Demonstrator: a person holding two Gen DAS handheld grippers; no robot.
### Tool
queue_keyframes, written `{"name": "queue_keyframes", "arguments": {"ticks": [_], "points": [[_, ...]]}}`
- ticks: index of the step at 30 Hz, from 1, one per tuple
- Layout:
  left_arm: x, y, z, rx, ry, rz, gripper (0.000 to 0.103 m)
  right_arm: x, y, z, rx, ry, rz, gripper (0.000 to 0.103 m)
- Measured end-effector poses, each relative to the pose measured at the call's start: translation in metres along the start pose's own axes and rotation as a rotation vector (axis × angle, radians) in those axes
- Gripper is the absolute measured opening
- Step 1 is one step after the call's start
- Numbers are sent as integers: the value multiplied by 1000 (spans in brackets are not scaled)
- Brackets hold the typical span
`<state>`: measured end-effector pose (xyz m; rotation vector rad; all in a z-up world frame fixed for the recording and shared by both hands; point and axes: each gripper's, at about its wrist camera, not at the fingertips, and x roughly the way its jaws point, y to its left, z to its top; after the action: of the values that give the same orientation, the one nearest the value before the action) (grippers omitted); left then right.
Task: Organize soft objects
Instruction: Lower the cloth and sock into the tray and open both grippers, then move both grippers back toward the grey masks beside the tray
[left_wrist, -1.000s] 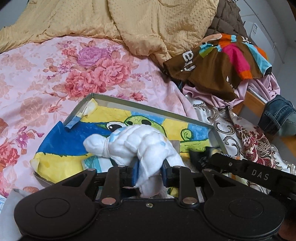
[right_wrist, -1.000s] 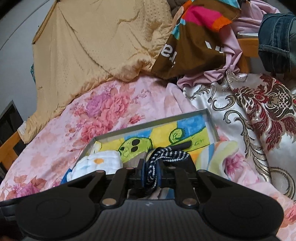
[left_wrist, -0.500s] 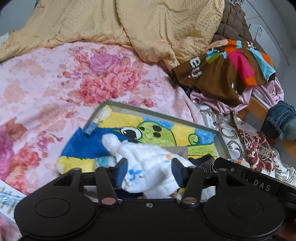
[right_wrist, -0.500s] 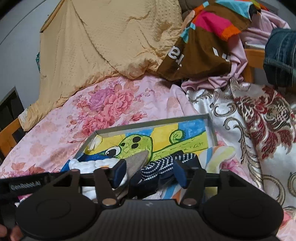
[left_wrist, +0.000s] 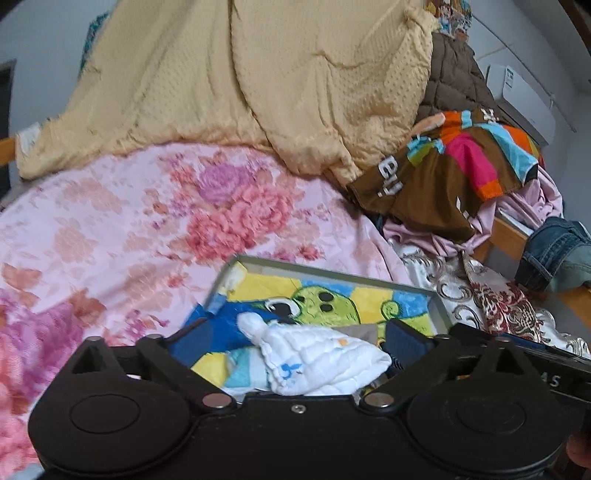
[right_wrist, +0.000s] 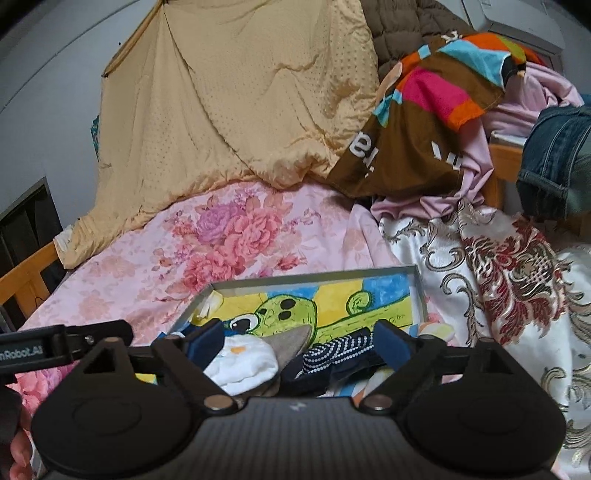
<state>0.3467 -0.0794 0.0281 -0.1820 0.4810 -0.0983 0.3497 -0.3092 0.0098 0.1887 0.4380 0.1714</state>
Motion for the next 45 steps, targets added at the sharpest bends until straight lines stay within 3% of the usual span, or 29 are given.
{"name": "queue_keyframes", "arguments": {"ticks": [7,30,39,45], "points": [[-33,8,-2,-8,-38,13,102,-28,10,2,-33,-42,15,103],[-133,40,-57,-23,-71,16,102,-128,63,-45,-148,-175,27,103],[-163,59,-76,-1,-64,27,102,-153,84,-73,-189,-159,75,103],[-177,75,-92,47,-16,29,102,-162,98,-87,-216,-136,104,103]]}}
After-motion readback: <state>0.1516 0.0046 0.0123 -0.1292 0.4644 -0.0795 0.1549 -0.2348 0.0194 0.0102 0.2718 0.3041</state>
